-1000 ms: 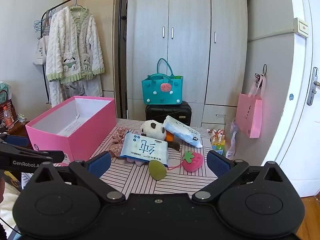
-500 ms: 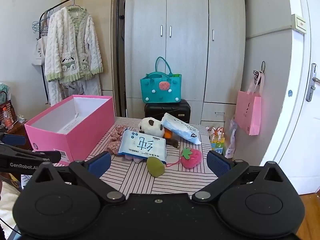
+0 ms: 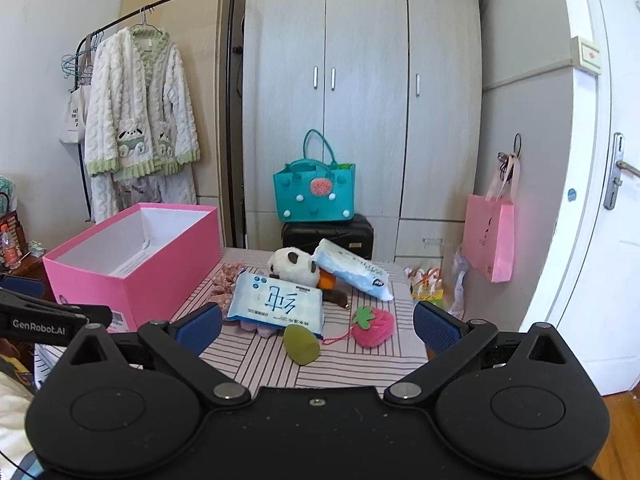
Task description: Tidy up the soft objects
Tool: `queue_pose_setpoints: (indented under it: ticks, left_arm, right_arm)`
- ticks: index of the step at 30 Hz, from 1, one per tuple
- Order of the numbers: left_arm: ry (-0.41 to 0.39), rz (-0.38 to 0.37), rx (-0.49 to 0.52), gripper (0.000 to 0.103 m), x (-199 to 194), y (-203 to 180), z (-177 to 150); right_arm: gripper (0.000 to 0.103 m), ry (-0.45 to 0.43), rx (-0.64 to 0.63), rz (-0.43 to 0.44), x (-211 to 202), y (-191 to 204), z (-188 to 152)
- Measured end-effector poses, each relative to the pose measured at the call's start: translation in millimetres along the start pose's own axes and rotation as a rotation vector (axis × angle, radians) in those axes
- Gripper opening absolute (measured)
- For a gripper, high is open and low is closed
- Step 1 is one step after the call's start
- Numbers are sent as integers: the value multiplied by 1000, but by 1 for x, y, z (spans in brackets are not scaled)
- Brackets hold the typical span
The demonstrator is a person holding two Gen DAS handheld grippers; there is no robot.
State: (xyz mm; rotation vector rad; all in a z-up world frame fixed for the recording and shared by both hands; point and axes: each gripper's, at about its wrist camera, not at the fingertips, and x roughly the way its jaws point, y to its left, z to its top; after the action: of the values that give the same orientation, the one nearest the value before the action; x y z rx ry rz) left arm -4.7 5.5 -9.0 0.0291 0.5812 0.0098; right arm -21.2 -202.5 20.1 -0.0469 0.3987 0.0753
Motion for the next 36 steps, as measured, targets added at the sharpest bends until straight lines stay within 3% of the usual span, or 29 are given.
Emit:
queue_pose_setpoints:
  ticks: [14,36]
  left_arm:
    - [-34,1,-2,103,-7,3,1]
    - [-26,13,2,103,-4,6,-1]
  right_arm:
    - [103,-24,-23,4,-1,4,-4]
    - [103,-8,-17,12,4,1,-5]
